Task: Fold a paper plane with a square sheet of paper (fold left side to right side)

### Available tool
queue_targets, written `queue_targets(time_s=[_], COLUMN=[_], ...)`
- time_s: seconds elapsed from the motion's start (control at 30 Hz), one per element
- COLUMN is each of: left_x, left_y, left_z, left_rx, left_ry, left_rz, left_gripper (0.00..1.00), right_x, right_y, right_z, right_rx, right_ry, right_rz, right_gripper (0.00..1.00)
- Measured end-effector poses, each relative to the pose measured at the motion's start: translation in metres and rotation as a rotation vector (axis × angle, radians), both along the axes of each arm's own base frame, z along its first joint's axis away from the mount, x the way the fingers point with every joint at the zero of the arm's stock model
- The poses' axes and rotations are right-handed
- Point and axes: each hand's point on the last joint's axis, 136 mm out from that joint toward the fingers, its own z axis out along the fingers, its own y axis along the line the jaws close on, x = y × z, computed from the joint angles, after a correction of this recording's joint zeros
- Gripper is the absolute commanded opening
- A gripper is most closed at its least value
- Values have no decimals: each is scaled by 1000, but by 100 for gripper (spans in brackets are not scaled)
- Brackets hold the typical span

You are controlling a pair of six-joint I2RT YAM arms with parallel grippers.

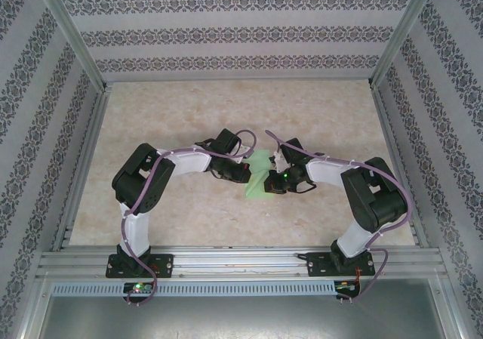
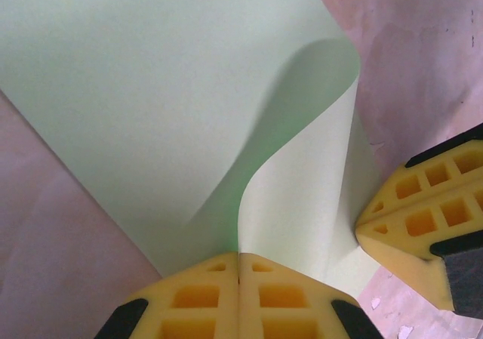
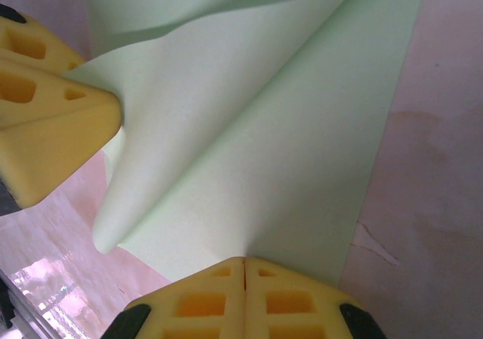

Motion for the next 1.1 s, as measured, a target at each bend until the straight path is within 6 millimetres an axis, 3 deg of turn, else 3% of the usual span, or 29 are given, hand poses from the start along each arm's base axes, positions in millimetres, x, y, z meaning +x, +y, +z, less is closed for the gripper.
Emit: queue_targets(time_s=[1.1], left_x=[6], left_y=[3], left_z=[-2], left_rx=[1], left_ry=[3], left_rz=[10], left_gripper=[0], right_x=[0], right_y=[0], right_z=[0], right_rx=[0], right_ry=[1], right_rz=[0], right_gripper=[0])
